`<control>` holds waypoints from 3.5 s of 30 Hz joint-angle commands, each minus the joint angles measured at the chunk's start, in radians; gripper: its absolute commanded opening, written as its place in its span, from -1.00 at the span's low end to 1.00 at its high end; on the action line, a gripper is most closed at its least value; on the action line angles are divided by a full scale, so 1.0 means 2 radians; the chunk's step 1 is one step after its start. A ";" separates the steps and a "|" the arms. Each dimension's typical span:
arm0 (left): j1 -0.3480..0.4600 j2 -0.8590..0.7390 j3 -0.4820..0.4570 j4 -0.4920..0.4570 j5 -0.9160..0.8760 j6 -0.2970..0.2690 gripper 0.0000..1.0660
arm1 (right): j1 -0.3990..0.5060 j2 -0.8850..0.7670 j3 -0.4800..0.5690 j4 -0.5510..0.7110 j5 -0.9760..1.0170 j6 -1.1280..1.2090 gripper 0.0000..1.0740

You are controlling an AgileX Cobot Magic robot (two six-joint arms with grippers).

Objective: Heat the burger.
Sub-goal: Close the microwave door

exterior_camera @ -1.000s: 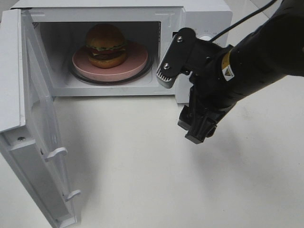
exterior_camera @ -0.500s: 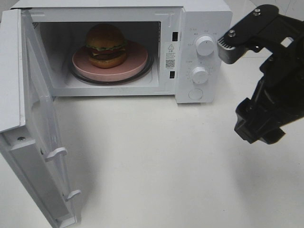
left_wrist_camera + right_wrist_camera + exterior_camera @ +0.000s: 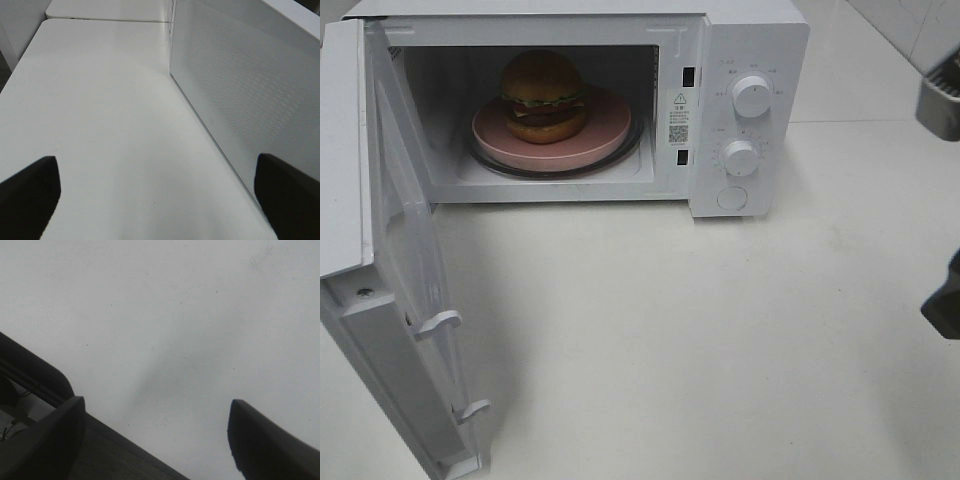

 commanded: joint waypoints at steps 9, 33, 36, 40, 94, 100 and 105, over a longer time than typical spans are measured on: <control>-0.002 -0.009 -0.001 0.000 -0.004 -0.001 0.83 | -0.035 -0.097 0.095 0.016 -0.025 0.045 0.42; -0.002 -0.009 -0.001 0.000 -0.004 -0.001 0.83 | -0.245 -0.391 0.157 0.076 -0.044 -0.031 0.41; -0.002 -0.009 -0.001 0.000 -0.004 -0.001 0.83 | -0.269 -0.421 0.157 0.079 -0.045 -0.035 0.41; -0.002 -0.009 -0.001 0.000 -0.004 -0.001 0.83 | -0.292 -0.453 0.157 0.080 -0.045 -0.035 0.41; -0.002 -0.008 -0.001 0.004 -0.005 -0.001 0.83 | -0.317 -0.501 0.157 0.081 -0.045 -0.036 0.41; -0.002 0.042 -0.018 0.028 -0.031 -0.001 0.46 | -0.317 -0.501 0.157 0.081 -0.045 -0.036 0.41; -0.002 0.084 -0.017 0.035 -0.060 -0.001 0.04 | -0.317 -0.501 0.157 0.081 -0.045 -0.036 0.41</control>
